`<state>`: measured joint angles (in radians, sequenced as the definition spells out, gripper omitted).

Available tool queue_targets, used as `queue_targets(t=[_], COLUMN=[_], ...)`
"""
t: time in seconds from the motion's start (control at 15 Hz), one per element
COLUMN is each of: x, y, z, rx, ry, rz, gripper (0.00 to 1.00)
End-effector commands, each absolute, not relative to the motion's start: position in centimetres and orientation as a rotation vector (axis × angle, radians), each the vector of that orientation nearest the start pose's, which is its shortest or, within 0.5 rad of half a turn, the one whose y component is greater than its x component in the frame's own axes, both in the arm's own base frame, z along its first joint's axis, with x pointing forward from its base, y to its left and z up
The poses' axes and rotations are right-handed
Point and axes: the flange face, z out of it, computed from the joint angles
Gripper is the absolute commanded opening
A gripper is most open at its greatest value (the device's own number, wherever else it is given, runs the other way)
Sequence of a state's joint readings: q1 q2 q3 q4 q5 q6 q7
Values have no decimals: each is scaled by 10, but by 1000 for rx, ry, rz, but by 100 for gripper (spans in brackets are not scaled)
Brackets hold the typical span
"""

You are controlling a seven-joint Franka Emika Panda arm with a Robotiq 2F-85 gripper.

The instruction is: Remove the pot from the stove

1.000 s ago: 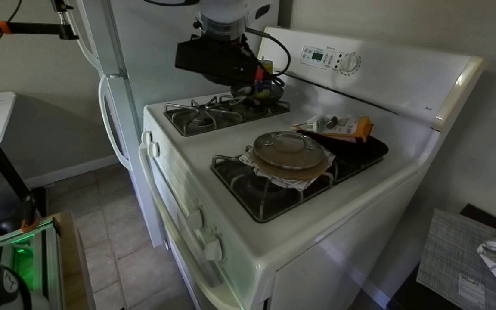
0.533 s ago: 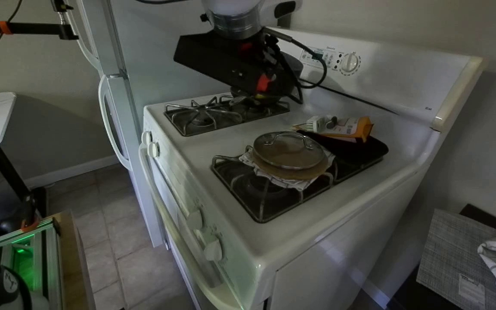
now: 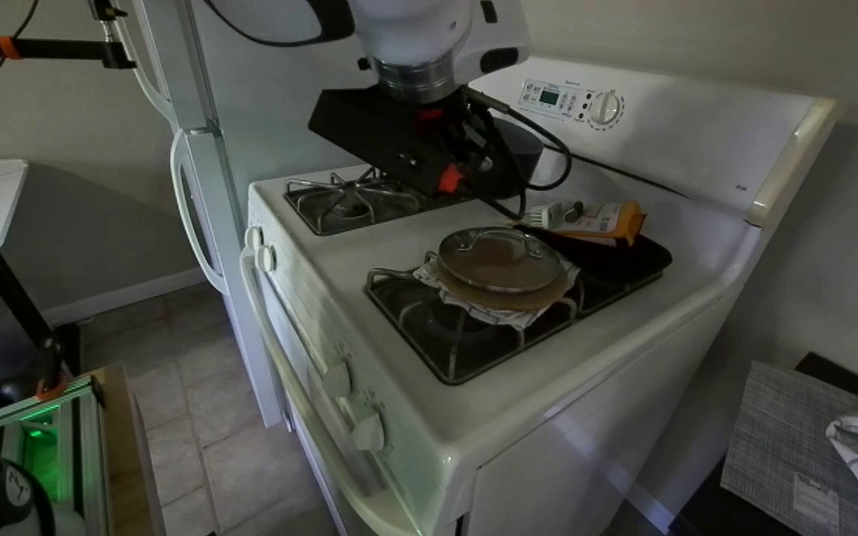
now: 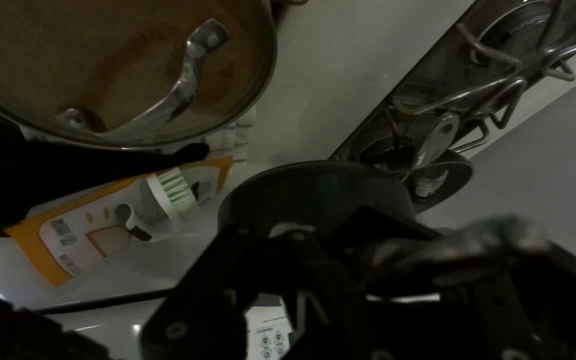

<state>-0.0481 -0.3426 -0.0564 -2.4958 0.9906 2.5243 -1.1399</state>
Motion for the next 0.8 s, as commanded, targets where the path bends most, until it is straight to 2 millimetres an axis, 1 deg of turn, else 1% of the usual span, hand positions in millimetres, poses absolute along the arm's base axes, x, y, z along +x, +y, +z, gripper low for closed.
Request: queue_targets(t=[0.0, 0.13, 0.4, 0.6, 0.73], x=[475, 491, 518, 535, 542], y=[-50, -43, -19, -5, 6], z=[447, 445, 453, 456, 458], rx=[-2630, -2660, -2690, -2665, -2642], ry=[-232, -189, -241, -254, -276], rz=[-1010, -1050, -1097, -1083, -1083], gripper=[2, 2, 2, 2, 2])
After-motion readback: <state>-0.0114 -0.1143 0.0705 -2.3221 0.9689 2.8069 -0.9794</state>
